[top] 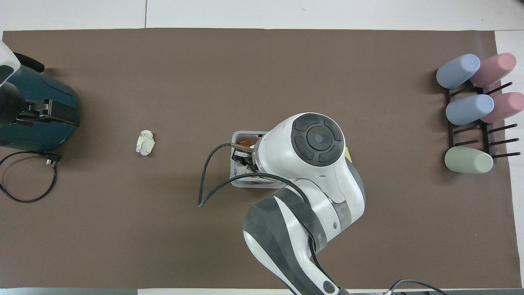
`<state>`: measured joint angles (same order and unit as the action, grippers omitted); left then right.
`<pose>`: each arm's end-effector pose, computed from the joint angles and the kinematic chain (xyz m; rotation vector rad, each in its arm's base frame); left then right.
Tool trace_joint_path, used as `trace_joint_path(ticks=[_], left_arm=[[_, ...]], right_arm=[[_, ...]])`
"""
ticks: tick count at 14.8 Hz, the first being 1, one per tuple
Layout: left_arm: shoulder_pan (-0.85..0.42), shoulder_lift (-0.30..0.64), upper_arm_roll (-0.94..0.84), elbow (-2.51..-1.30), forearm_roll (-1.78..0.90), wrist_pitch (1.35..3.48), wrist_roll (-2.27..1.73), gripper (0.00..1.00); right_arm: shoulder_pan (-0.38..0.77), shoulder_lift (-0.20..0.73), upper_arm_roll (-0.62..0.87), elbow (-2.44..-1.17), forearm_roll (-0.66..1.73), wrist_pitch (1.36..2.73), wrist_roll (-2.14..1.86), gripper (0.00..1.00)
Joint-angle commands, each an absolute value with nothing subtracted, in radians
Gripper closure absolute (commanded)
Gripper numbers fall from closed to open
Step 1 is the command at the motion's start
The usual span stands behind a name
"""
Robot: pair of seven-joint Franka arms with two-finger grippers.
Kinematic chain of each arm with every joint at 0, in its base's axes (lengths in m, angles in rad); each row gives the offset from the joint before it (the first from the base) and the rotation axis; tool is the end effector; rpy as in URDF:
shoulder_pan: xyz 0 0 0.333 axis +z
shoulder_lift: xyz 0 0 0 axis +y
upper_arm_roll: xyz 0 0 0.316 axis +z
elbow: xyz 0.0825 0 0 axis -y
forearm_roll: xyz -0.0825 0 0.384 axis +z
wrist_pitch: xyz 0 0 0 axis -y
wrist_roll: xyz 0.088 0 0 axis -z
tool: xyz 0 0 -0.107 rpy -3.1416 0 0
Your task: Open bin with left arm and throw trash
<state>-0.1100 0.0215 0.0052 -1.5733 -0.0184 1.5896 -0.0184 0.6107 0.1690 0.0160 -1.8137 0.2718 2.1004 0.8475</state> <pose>0.5593 -0.0608 0.6130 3.1208 -0.1343 -0.0099 0.4950 0.3737 0.4582 -2.8368 0.4947 0.1132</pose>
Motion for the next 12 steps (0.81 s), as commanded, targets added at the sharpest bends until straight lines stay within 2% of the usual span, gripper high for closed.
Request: trace_joint_path(ticks=[1,2,8,10,12], left_arm=[[-0.103,0.035,-0.006,-1.574,-0.015,1.600,-0.006,0.00],[-0.104,0.035,-0.006,-1.597,-0.015,1.627,-0.008,0.00],[-0.133,0.029,-0.009,-1.889,-0.015,1.923,-0.023,0.00],[-0.146,0.032,-0.009,-1.994,-0.015,2.056,-0.031,0.00],[-0.163,0.052,-0.009,-2.064,-0.015,2.159,-0.051,0.00]], right_arm=[[0.609,0.137,0.012,-1.842,0.299,2.121,0.879,0.14],[0.611,0.138,0.012,-1.839,0.299,2.125,0.894,0.00],[0.601,0.159,0.009,-1.781,0.275,2.111,0.911,0.00],[0.562,0.170,0.002,-1.755,0.204,2.103,0.812,0.00],[0.476,0.173,0.002,-1.759,0.190,2.094,0.622,0.00]])
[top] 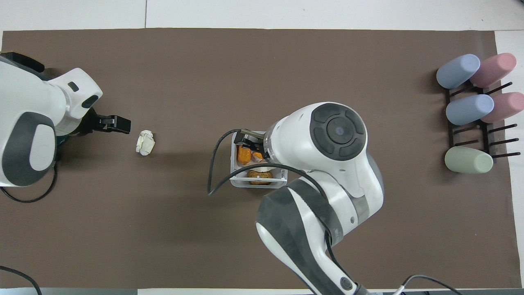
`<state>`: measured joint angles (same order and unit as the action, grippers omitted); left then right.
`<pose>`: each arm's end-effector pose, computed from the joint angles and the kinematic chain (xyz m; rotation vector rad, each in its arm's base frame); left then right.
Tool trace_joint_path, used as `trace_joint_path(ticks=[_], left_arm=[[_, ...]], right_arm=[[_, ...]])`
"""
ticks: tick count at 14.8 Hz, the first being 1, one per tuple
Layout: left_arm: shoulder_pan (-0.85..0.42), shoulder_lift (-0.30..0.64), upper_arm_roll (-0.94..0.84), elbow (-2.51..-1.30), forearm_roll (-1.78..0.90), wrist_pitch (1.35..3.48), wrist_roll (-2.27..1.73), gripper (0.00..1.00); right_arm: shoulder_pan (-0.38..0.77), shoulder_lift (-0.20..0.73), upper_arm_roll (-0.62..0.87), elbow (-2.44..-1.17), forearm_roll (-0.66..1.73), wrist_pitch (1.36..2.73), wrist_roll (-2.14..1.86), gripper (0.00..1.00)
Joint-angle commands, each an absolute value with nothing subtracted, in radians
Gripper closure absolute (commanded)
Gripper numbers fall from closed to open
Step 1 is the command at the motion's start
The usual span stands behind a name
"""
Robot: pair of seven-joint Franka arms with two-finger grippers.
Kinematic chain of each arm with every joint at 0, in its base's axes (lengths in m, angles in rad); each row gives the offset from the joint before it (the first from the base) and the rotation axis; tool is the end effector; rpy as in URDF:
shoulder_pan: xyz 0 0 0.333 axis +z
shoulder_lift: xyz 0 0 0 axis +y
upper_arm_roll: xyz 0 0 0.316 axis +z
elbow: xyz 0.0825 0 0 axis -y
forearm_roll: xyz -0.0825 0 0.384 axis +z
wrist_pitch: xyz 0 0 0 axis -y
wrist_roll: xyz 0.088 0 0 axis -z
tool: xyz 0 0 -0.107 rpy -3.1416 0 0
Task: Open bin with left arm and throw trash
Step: 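Grasp the white tissue with the left gripper while the right gripper reaches the cheese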
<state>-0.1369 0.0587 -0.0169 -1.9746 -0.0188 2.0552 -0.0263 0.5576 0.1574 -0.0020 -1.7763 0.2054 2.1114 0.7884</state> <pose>0.5648 -0.0885 0.4411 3.1163 -0.1855 0.0316 0.5261 0.3378 0.4841 -2.8491 0.4642 -0.0342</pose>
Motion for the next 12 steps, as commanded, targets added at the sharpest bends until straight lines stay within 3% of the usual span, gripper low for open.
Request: trace_joint_path(ticks=[1,4,5,6,8,9,12], left_arm=[[-0.176,0.073,-0.009,-2.084,-0.015,2.201,-0.058,0.00],[-0.181,0.112,-0.009,-2.149,-0.015,2.319,-0.057,0.00],[-0.181,0.127,-0.009,-2.167,-0.015,2.359,-0.057,0.06],[-0.181,0.139,-0.009,-2.177,-0.015,2.388,-0.055,0.19],[-0.181,0.150,-0.009,-2.187,-0.015,2.404,-0.057,0.88],[-0.181,0.149,-0.009,-2.187,-0.015,2.396,-0.058,1.00],[-0.212,0.146,-0.009,-2.175,-0.015,2.391,-0.090,1.00]], right_arm=[[0.444,0.172,0.000,-1.763,0.187,2.079,0.518,0.00],[0.352,0.158,0.000,-1.830,0.184,2.095,0.251,0.00],[0.336,0.146,0.000,-1.871,0.184,2.114,0.223,0.00],[0.331,0.128,0.000,-1.917,0.184,2.150,0.206,0.00],[0.330,0.101,-0.002,-2.055,0.183,2.267,0.143,0.00],[0.318,0.088,-0.003,-2.119,0.183,2.329,0.099,0.00],[0.224,0.066,-0.002,-2.198,0.181,2.385,-0.101,0.00]])
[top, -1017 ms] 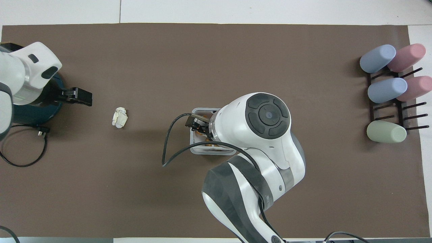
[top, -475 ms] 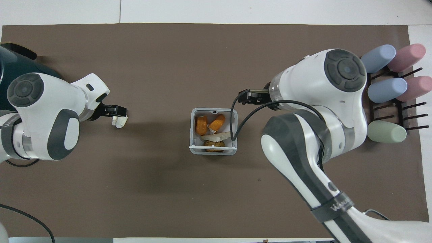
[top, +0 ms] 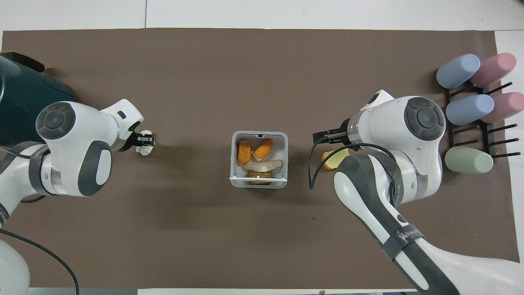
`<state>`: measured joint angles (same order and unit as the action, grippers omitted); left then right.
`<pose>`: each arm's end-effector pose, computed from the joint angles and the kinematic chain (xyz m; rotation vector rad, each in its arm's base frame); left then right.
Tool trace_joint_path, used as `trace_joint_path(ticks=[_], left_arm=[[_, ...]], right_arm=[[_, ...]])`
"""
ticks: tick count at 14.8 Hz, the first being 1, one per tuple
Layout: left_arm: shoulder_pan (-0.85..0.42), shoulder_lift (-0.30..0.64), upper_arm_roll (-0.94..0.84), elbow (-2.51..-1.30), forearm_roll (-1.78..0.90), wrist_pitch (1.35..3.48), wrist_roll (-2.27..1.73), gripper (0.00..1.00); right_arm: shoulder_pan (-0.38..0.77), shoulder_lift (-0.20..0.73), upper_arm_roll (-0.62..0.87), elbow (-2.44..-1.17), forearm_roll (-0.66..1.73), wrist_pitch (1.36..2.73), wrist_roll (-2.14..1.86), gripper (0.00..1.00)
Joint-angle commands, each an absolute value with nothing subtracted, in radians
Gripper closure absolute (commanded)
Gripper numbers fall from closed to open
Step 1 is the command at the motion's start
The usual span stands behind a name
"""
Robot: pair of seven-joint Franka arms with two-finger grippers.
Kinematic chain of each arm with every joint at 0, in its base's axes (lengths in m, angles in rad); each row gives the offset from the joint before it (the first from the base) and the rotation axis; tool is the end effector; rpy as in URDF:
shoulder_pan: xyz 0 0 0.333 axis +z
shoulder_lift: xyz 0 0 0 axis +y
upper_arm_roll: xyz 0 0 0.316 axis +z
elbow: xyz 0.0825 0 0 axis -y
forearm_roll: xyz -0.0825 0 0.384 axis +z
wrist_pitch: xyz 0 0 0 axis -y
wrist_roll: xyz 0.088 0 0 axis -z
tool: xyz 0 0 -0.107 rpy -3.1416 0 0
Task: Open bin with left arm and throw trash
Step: 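Carry the tissue over the bin while the right gripper lifts the cheese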
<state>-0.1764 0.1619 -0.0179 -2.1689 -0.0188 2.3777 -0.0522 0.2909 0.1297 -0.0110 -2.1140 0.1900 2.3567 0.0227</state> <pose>0.5499 -0.1083 0.3241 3.1125 -0.2003 0.0695 0.5510 0.1611 0.3647 -2.9767 -0.1943 -0.1350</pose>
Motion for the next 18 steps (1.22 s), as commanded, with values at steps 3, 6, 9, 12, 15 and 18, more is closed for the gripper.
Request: trace_joint_path(ticks=[3,6,9,12,15,18], left_arm=[[-0.262,0.133,-0.011,-2.091,-0.015,2.324,-0.179,1.00],[-0.319,0.146,-0.015,-1.906,-0.015,2.113,-0.285,1.00],[-0.405,0.152,-0.015,-1.827,-0.072,2.077,-0.418,1.00],[-0.513,0.152,-0.017,-1.824,-0.123,2.095,-0.495,1.00],[-0.612,0.149,-0.018,-1.828,-0.156,2.097,-0.555,1.00],[-0.670,0.147,-0.018,-1.848,-0.198,2.183,-0.563,1.00]], right_arm=[[0.216,0.054,0.000,-2.269,0.181,2.471,-0.124,0.00],[0.216,0.083,0.002,-2.272,0.183,2.482,-0.123,0.00],[0.215,0.084,0.002,-2.287,0.184,2.477,-0.124,0.07],[0.209,0.083,0.002,-2.304,0.196,2.477,-0.118,0.18],[0.210,0.087,0.003,-2.316,0.204,2.482,-0.109,0.20],[0.213,0.081,0.003,-2.333,0.204,2.487,-0.100,0.25]])
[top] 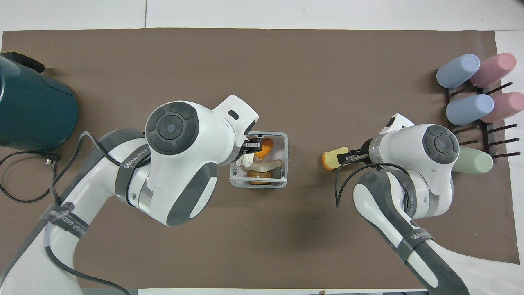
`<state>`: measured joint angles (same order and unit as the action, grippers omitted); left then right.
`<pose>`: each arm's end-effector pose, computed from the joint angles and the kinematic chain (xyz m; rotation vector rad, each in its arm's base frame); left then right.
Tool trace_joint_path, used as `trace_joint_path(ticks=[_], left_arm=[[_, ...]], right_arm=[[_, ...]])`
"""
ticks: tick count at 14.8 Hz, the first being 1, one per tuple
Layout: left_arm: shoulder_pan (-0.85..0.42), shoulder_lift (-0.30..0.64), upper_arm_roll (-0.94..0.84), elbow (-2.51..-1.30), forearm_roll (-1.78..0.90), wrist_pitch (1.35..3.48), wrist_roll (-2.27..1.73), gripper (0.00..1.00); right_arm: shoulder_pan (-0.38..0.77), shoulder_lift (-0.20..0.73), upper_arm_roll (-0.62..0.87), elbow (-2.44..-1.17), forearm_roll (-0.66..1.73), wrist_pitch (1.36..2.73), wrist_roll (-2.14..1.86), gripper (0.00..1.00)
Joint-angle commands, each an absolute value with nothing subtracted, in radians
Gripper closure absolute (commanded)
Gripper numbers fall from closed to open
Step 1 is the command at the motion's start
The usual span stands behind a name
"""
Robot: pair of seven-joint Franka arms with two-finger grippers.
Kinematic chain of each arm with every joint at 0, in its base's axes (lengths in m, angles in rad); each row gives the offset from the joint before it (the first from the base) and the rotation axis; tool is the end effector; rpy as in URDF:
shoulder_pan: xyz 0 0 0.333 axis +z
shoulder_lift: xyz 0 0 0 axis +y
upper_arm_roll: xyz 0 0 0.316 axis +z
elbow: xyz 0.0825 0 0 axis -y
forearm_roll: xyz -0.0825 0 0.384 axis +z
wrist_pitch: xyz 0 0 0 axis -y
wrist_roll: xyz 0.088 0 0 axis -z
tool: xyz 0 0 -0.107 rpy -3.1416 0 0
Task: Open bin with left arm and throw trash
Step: 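Carry the tissue over the bin while the right gripper lifts the cheese, then release the tissue into the bin and withdraw the left gripper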
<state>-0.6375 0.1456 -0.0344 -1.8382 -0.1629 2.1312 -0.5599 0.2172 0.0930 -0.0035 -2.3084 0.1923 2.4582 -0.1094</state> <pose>0.4777 -0.3879 0.4628 2.9342 -0.0510 0.0499 0.5134 0.1113 0.3103 -3.0009 -0.2667 -0.0754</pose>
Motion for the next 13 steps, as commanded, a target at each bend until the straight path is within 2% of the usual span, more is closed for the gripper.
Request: trace_joint_path(ticks=[1,2,3,4,7,8,11,13], left_arm=[[-0.672,0.147,-0.018,-1.851,-0.198,2.197,-0.563,0.95],[-0.676,0.147,-0.017,-1.852,-0.198,2.201,-0.560,0.25],[-0.680,0.144,-0.017,-1.852,-0.196,2.186,-0.549,0.00],[-0.677,0.143,-0.017,-1.852,-0.196,2.178,-0.551,0.00],[-0.647,0.124,-0.011,-1.852,-0.196,2.137,-0.552,0.00],[-0.631,0.105,-0.009,-1.853,-0.190,2.105,-0.549,0.00],[-0.545,0.051,-0.008,-1.853,-0.152,2.014,-0.511,0.00],[-0.471,0.019,-0.008,-1.853,-0.135,1.958,-0.439,0.00]], right_arm=[[0.215,0.081,0.003,-2.335,0.204,2.487,-0.100,0.27],[0.215,0.080,0.005,-2.339,0.204,2.487,-0.098,0.29],[0.215,0.080,0.005,-2.342,0.204,2.487,-0.094,0.35],[0.215,0.078,0.005,-2.341,0.204,2.487,-0.092,0.43],[0.216,0.078,0.006,-2.342,0.204,2.485,-0.081,0.76],[0.218,0.078,0.006,-2.342,0.204,2.485,-0.065,0.83],[0.238,0.078,0.008,-2.342,0.204,2.485,-0.026,0.93],[0.245,0.077,0.009,-2.342,0.204,2.487,0.003,0.94]])
